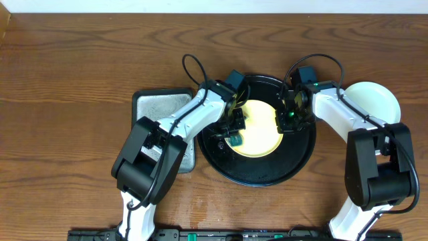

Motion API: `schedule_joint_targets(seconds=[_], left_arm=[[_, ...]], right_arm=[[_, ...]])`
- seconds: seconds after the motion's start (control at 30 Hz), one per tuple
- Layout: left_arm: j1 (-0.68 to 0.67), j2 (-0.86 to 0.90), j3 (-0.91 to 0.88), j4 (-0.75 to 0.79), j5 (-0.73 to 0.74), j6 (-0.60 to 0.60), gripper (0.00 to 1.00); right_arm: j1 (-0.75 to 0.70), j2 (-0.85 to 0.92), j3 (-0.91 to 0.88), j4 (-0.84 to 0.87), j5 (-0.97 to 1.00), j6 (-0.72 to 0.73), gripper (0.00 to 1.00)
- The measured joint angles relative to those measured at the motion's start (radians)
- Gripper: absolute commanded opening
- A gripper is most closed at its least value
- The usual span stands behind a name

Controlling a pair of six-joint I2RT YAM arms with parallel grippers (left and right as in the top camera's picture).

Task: Clean dirty plates on tray and stack at the side
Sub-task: 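Scrub the held yellow plate with the sponge in the left gripper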

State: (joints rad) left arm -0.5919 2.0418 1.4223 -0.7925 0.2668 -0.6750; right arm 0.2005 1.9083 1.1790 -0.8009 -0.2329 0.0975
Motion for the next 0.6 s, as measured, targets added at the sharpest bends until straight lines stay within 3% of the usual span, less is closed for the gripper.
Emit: schedule_joint_targets(seconds=[0.27,0.6], left_arm=[[-0.003,-0.08,0.0,-0.029,-0.117,0.035,0.07],[0.05,-0.397,-0.005,-0.25,-0.229,0.069,0.08]], right_arm=[[0.0,0.0,0.0,-0.001,-0.006,0.0,0.01],[0.0,0.0,0.0,-0.002,-0.003,0.0,0.01]])
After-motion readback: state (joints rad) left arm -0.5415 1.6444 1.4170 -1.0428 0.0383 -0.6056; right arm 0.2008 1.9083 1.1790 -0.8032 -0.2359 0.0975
